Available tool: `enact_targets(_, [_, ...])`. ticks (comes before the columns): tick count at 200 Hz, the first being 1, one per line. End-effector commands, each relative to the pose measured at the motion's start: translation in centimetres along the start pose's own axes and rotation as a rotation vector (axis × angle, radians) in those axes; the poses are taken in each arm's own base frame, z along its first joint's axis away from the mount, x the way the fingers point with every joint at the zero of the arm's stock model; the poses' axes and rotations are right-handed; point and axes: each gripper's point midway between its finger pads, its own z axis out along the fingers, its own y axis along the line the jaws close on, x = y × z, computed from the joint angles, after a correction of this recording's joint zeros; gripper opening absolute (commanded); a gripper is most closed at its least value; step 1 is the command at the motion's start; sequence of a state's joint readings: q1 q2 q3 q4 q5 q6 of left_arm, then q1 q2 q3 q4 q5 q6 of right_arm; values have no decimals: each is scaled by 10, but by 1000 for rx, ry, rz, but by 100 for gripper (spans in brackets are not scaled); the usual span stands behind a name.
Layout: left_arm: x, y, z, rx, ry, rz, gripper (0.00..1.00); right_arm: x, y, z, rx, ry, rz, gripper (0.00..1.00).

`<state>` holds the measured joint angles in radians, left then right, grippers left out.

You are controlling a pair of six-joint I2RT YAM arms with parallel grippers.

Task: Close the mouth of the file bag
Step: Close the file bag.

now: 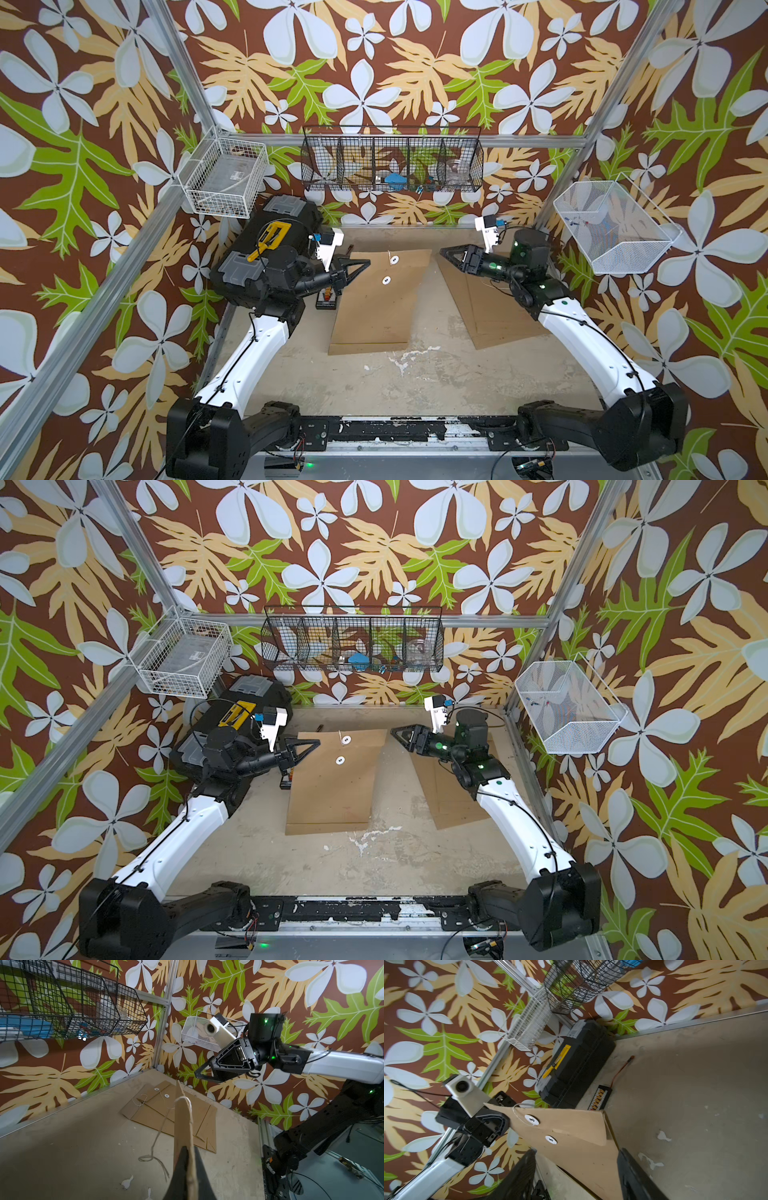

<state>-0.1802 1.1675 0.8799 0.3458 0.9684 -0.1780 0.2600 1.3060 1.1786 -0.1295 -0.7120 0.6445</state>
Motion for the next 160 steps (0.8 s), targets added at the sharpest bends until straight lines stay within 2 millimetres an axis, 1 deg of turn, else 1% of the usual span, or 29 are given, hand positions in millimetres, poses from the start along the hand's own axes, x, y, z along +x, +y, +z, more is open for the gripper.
enact_targets(1, [13, 3, 4, -34, 72, 105, 0, 30, -30, 0, 278, 164, -67, 64])
enact_targets(21, [23, 11, 11, -96, 136, 152, 0, 39, -7, 11, 336, 217, -157, 63])
enact_targets(29, [25, 13, 12, -107, 142, 147, 0, 42, 3, 15, 360, 220, -209, 61])
enact_targets(41, [25, 11, 14, -100, 143, 139, 0, 45, 19, 22, 360, 216, -264, 57])
enact_targets(48, [26, 8, 16, -97, 144, 141, 0, 45, 28, 25, 354, 207, -287, 52])
enact_targets(60, [21, 6, 18, -106, 137, 146, 0, 44, 40, 30, 353, 193, -317, 42])
enact_targets(72, [15, 3, 19, -100, 127, 141, 0, 44, 51, 37, 333, 182, -333, 37])
enact_targets(94, [5, -2, 20, -89, 105, 133, 0, 48, 63, 54, 288, 164, -340, 36])
enact_targets(118, [5, -4, 22, -80, 104, 116, 0, 46, 80, 67, 231, 127, -344, 35])
enact_targets(133, [6, -6, 25, -71, 108, 112, 0, 45, 83, 74, 224, 123, -341, 35])
enact_targets(160, [7, -10, 28, -56, 113, 107, 0, 37, 87, 81, 222, 99, -343, 32])
